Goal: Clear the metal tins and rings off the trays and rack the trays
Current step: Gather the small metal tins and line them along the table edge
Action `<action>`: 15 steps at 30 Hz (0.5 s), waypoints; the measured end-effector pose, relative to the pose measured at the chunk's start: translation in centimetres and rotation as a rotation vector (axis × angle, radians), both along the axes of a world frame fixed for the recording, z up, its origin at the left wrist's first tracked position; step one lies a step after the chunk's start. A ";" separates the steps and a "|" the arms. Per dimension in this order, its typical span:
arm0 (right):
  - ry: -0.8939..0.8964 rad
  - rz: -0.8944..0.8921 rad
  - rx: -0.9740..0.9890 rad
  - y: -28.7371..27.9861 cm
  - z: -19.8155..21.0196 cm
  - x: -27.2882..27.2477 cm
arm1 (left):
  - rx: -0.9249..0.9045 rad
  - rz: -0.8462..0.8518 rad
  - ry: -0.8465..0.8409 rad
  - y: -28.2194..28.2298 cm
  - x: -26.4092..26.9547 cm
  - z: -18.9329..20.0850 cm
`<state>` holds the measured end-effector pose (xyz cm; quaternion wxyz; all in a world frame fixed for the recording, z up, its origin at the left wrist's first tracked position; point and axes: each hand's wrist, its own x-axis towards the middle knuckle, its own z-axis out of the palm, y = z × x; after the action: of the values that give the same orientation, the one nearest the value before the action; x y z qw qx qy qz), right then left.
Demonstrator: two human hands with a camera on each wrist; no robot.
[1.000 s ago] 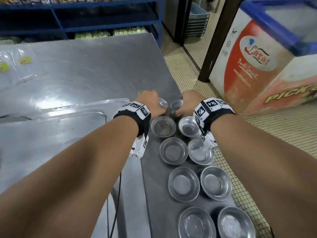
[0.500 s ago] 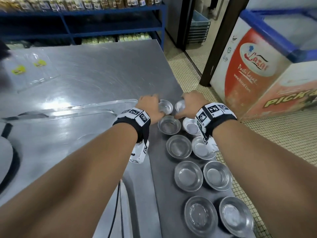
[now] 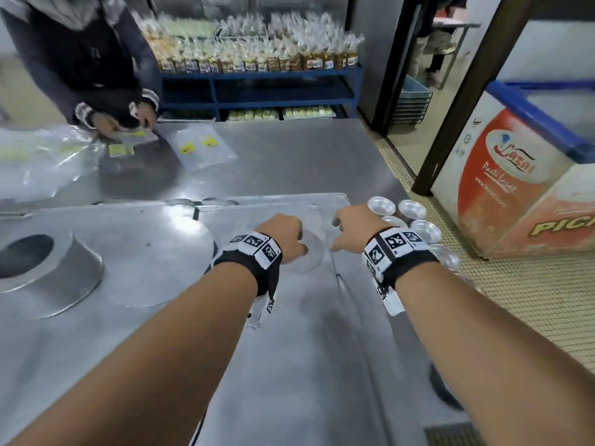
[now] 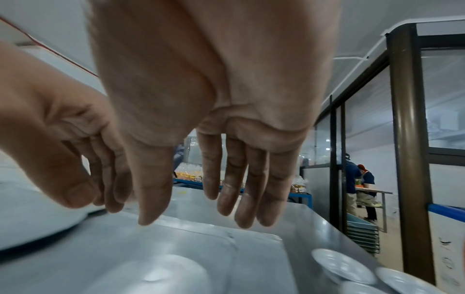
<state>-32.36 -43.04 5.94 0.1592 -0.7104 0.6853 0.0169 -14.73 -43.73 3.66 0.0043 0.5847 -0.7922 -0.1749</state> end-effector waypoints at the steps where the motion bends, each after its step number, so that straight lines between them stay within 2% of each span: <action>1: -0.014 0.013 -0.007 1.5 0.5 2.3 | 0.004 0.008 -0.011 1.7 2.3 0.5; 8: -0.041 0.115 -0.012 11.1 1.6 19.0 | -0.012 0.135 -0.013 12.7 18.9 1.8; 15: -0.063 0.286 -0.037 18.6 1.0 34.9 | -0.060 0.326 0.019 21.9 34.8 0.1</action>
<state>2.51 -24.45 6.94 0.1632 -0.8040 0.5718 0.0045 20.09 -21.83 3.77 0.0577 0.7034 -0.6916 -0.1536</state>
